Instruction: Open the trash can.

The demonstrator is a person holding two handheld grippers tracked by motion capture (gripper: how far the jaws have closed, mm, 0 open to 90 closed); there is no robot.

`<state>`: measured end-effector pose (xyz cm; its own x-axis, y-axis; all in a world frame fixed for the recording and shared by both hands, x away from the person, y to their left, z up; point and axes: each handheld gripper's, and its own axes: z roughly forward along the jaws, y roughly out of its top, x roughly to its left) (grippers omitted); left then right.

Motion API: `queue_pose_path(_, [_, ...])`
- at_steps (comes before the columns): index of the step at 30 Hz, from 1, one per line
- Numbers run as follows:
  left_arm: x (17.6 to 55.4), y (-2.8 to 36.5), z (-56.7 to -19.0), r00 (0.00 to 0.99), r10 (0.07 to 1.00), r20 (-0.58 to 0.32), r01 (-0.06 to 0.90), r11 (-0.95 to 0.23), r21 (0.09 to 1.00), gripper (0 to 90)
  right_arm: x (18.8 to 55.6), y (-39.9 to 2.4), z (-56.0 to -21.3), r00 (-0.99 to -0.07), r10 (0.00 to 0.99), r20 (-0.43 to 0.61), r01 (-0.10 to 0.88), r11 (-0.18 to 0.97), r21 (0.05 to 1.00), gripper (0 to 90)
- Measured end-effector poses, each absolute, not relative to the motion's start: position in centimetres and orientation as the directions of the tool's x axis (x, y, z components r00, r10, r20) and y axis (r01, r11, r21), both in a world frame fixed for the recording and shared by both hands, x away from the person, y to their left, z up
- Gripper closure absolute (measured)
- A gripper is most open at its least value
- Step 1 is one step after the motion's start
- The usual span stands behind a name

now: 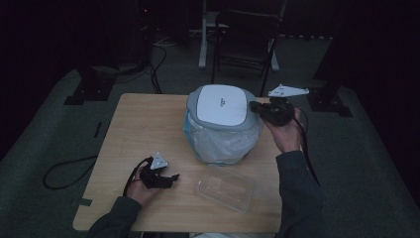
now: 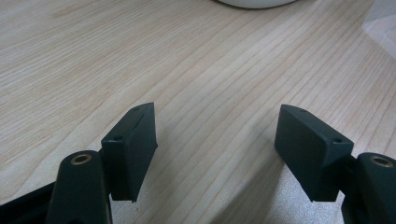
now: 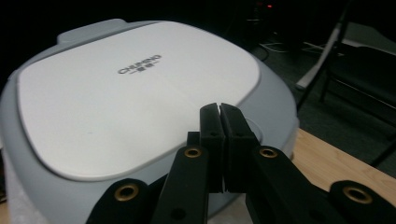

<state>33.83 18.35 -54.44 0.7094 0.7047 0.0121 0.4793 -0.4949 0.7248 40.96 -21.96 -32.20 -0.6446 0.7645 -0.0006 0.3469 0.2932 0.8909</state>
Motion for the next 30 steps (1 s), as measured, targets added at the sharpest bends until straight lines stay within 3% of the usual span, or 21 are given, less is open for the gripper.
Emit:
queue_pose_path(23, [33.8,18.3,-54.4,0.709,0.705,0.012,0.48,-0.495,0.725,30.7,40.9,-22.6,-32.4,-0.63,0.776,0.025,0.373,0.274,0.887,89.7])
queue_pose_path(28, [33.9,18.3,-54.4,0.71,0.704,0.009,0.482,-0.495,0.723,30.7,39.9,-23.4,-32.8,-0.594,0.805,-0.002,0.353,0.262,0.898,71.1])
queue_pose_path(30, [33.9,18.3,-54.4,0.71,0.704,0.009,0.482,-0.495,0.723,30.7,39.7,-23.5,-32.9,-0.584,0.812,-0.015,0.35,0.268,0.898,69.6])
